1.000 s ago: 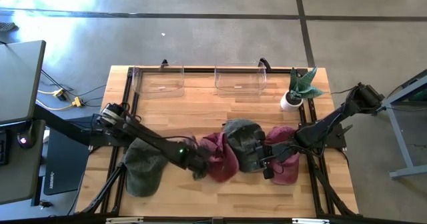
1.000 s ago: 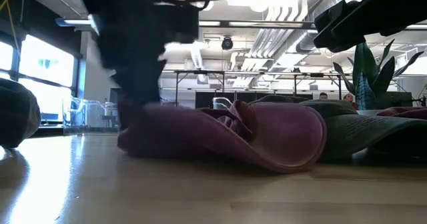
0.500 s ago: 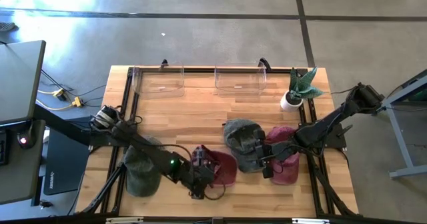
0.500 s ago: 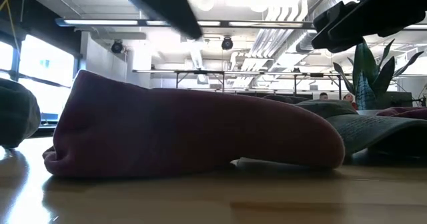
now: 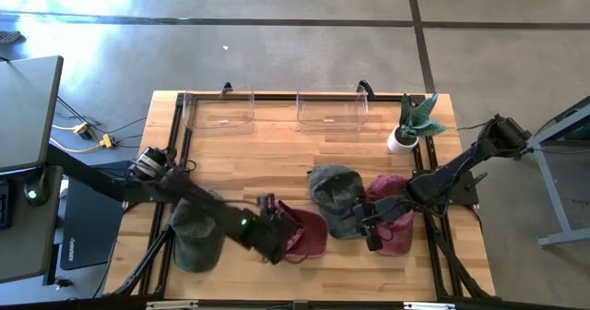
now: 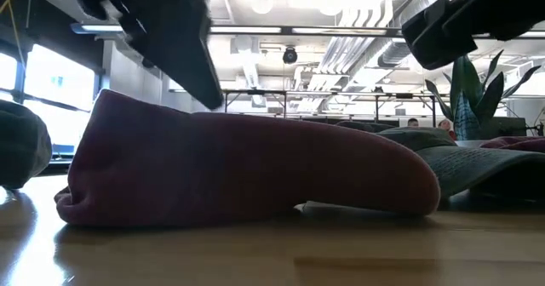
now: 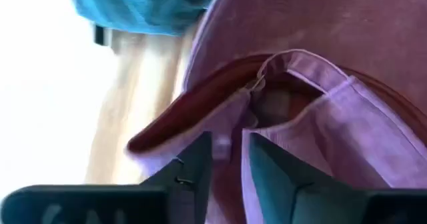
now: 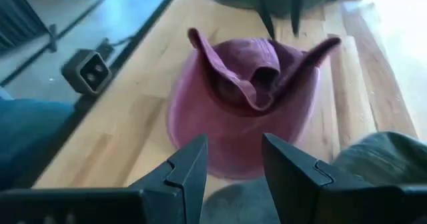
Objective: Pick & Place hat
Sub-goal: Put the left red cap into the right transparent bin
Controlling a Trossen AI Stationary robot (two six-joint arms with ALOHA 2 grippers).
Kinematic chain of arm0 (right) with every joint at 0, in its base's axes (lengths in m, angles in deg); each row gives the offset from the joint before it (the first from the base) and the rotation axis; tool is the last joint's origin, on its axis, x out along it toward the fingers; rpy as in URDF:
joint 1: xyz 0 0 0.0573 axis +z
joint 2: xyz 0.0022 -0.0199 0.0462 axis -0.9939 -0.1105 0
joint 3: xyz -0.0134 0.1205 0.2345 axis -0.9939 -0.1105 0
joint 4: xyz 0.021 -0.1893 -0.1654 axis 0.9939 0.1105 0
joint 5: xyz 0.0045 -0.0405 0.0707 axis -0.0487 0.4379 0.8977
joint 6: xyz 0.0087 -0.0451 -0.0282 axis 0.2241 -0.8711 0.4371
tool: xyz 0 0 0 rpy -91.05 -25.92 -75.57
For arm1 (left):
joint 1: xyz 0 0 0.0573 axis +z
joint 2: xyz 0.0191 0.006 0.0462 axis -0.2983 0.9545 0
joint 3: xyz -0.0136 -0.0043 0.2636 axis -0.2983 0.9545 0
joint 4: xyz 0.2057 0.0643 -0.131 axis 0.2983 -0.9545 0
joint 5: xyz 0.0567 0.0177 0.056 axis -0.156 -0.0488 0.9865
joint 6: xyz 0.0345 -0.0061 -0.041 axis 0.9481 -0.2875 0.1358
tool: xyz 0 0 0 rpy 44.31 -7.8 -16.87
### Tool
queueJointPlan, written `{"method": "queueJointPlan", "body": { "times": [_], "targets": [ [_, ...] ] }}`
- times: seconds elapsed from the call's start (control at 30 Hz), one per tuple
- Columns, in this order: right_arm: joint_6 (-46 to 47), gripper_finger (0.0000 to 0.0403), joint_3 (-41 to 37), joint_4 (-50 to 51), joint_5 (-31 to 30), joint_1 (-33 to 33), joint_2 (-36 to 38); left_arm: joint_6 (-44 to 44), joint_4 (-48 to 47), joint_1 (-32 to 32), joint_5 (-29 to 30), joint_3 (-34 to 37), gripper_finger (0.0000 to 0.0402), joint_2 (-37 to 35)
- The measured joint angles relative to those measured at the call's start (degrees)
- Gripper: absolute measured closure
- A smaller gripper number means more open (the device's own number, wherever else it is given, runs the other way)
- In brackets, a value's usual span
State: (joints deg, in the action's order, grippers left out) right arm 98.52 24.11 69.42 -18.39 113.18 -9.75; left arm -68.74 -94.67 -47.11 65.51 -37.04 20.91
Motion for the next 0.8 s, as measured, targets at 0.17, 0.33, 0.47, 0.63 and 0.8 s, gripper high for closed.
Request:
{"method": "queueJointPlan", "body": {
  "times": [0.17,0.33,0.47,0.63,0.8],
  "targets": [
    [-0.5,0.0265,0.0,-0.3,0.6,0.0,0.0,4.1,9.3,6.7,-6.0,5.5,0.0373,0.1],
    [-0.5,0.0265,0.0,0.7,0.6,0.0,0.0,-16.0,-9.2,10.4,-10.2,7.6,0.0394,0.1],
    [0.1,0.0265,0.0,2.5,0.1,0.0,0.0,-35.3,-33.6,8.2,-9.1,7.9,0.0398,0.1],
    [0.5,0.0265,0.0,3.0,-1.0,0.0,0.0,-50.5,-39.2,0.5,-11.0,5.9,0.0399,-0.5],
    [0.5,0.0265,0.0,2.8,-2.5,0.0,0.0,-51.9,-29.0,-7.1,-3.2,3.0,0.0401,-1.5]
  ]
}}
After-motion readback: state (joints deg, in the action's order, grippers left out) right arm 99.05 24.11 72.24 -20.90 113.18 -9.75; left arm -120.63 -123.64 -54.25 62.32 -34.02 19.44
